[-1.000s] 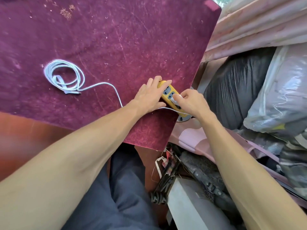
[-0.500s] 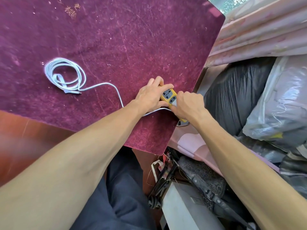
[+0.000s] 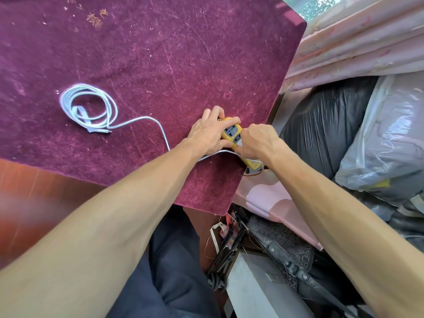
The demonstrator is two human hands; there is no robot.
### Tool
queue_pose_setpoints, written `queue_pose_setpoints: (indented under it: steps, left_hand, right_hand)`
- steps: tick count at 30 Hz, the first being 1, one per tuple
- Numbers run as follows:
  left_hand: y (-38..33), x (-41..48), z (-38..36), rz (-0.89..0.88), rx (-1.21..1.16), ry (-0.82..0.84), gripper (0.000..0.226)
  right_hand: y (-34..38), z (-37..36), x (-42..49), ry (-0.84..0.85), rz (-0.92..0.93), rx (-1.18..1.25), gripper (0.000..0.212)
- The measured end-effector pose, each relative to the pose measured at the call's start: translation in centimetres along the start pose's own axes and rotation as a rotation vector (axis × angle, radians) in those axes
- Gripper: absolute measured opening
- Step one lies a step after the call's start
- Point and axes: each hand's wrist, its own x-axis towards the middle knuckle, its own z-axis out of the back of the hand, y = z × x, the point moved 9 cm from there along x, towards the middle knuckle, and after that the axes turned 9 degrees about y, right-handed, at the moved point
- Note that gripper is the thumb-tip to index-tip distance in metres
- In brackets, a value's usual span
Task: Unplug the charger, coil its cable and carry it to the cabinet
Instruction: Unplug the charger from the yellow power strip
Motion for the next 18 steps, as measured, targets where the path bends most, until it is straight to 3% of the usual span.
queue_pose_setpoints:
  steps: [18]
  left_hand:
    - [0.05, 0.45, -0.27, 0.036, 0.034, 0.032, 0.071]
  right_hand:
    - [-0.24, 0.01, -0.3, -0.049, 0.05, 0.033, 0.047]
